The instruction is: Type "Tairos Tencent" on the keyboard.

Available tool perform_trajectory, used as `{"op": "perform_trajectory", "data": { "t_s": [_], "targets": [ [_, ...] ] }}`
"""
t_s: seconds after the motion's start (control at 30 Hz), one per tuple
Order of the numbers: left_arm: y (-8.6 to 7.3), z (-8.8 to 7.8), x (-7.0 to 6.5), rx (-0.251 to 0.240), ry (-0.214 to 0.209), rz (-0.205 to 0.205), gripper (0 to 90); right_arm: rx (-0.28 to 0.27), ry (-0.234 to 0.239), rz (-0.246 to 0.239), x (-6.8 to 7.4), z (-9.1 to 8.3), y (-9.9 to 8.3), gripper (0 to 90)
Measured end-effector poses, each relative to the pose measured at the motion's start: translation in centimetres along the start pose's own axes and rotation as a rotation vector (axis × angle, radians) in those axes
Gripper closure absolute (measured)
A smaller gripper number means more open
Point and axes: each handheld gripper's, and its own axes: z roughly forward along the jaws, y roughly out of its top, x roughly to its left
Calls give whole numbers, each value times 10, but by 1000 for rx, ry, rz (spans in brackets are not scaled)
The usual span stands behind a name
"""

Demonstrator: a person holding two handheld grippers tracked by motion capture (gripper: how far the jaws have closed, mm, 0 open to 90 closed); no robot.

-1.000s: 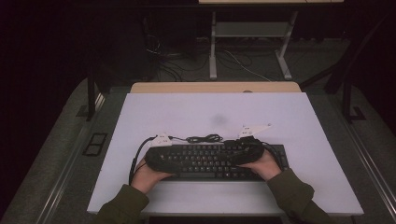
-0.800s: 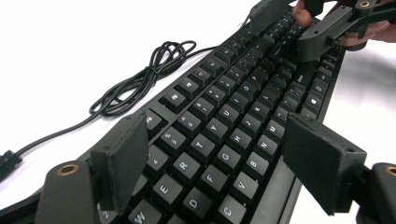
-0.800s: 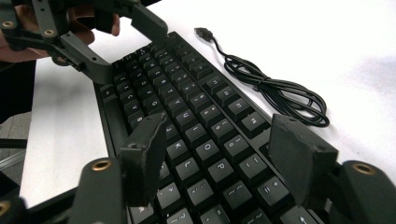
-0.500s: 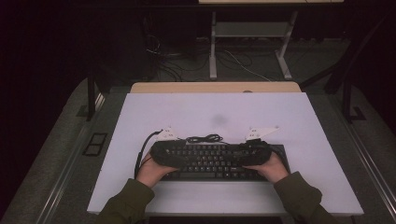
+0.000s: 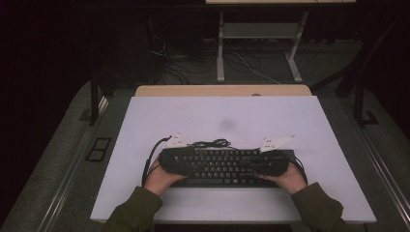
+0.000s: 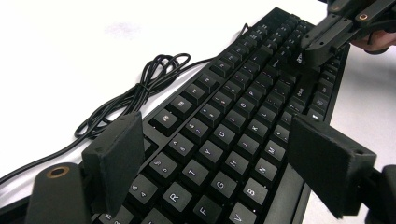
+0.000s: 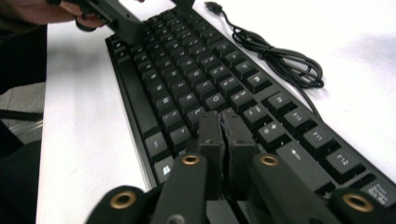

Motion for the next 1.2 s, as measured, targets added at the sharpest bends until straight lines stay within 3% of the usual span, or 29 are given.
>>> {"op": "perform_trajectory", "data": {
  "t_s": [0.43, 0.73, 1.2],
  "targets": [
    [-1, 3, -1, 6, 3, 9, 178, 78, 18, -33, 1, 4, -9, 894],
    [-1, 3, -2, 7, 7, 12, 178, 128, 5, -58, 3, 10, -11, 894],
    [0, 2, -4, 14, 5, 20, 181, 140, 7, -52, 2, 12, -14, 895]
  ]
}}
